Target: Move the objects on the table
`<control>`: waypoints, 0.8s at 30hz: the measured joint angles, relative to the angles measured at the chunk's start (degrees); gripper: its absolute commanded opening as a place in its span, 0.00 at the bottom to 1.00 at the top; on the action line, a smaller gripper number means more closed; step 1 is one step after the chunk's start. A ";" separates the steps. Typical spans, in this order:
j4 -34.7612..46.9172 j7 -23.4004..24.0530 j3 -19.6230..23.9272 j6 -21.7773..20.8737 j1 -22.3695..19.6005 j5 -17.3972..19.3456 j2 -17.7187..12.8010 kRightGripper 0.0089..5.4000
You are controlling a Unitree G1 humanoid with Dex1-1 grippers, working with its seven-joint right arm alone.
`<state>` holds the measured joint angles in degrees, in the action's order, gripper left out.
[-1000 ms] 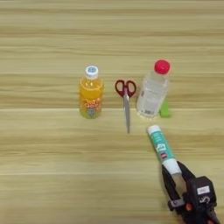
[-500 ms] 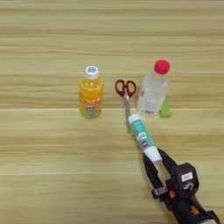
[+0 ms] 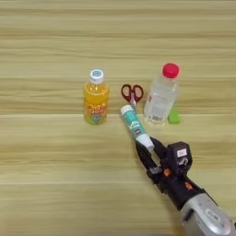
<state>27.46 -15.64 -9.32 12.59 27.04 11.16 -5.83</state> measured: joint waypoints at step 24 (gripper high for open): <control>-13.34 1.73 -0.41 2.93 -12.14 -2.62 2.42 0.32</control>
<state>14.12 -13.91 -9.73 15.52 14.90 8.54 -3.41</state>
